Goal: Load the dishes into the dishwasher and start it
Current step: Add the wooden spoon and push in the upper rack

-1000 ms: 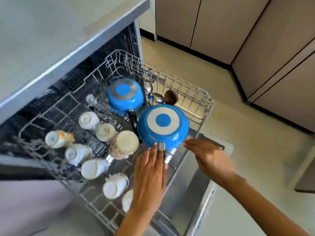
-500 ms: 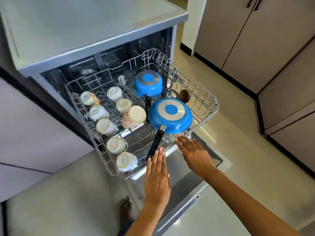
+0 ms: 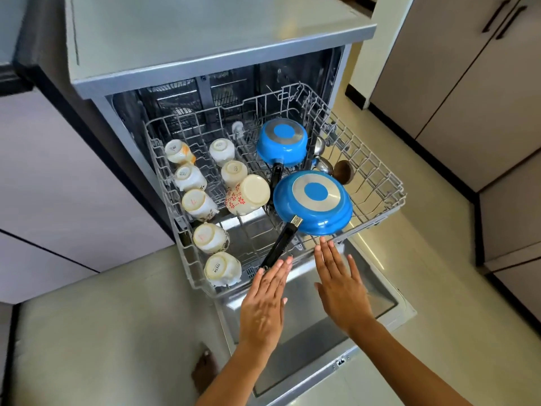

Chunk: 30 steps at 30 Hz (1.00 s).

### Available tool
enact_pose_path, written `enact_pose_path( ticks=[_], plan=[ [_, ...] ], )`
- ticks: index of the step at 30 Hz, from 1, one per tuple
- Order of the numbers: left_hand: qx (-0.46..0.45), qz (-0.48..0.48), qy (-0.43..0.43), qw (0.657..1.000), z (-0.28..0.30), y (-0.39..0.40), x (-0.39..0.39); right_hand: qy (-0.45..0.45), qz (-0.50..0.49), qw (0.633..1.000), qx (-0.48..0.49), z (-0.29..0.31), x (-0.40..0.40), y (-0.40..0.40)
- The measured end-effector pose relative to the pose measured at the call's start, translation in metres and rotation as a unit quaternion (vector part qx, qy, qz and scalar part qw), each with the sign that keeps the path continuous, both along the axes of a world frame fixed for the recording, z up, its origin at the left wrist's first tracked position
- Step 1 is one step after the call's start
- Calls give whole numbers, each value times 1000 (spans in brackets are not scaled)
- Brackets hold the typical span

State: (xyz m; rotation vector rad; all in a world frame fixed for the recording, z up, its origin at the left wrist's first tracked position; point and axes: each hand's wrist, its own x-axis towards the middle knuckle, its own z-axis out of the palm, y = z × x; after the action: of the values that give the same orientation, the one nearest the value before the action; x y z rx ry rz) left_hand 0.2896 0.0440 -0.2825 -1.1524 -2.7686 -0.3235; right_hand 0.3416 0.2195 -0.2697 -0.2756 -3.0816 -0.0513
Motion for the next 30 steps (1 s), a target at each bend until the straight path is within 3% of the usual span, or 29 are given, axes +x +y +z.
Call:
enact_pose_path(
  ticks=[14, 26, 30],
  plan=[
    [-9, 29, 3, 1000, 13, 3, -92, 9, 0, 1000, 22, 10, -98, -6],
    [-12, 45, 17, 999, 10, 9, -192, -32, -3, 999, 9, 22, -204, -1],
    [-18, 74, 26, 997, 15, 9, -239, -64, 40, 997, 14, 31, -252, -3]
  ],
)
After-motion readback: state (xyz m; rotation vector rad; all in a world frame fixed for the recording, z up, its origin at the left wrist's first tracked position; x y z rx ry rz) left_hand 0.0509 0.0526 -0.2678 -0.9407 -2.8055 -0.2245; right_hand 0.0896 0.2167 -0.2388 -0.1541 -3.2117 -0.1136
